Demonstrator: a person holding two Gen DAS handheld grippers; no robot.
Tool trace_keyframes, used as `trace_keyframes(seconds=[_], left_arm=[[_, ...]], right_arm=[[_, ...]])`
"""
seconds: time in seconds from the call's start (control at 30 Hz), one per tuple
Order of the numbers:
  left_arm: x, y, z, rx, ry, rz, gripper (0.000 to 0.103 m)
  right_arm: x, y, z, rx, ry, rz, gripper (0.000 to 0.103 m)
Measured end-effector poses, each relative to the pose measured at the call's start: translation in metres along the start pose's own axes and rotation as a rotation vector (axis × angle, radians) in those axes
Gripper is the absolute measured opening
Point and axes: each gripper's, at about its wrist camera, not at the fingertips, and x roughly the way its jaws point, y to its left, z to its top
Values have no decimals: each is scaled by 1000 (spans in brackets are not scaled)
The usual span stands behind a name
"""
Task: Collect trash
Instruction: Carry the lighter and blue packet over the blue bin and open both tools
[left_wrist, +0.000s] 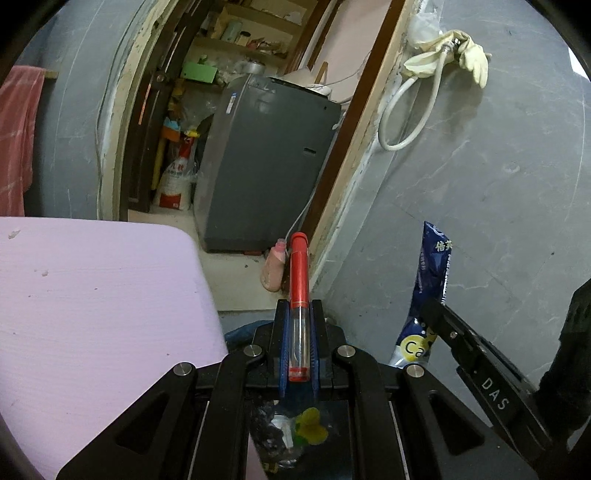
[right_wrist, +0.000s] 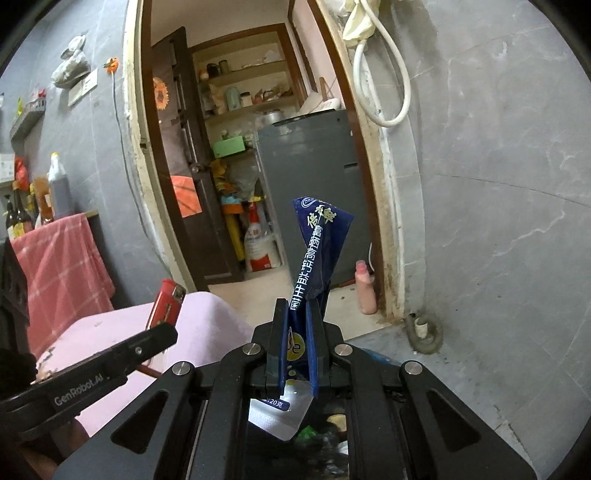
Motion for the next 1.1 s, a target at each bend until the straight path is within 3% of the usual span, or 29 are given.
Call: trace_keyframes(seconds=[0.4, 1.1], left_arm=[[26, -13, -30, 92, 28, 60, 7], [43, -9, -45, 99, 117, 77, 7]], right_arm=[[23, -26, -17, -80, 112, -36, 7], [41, -35, -32, -55, 218, -11, 9]])
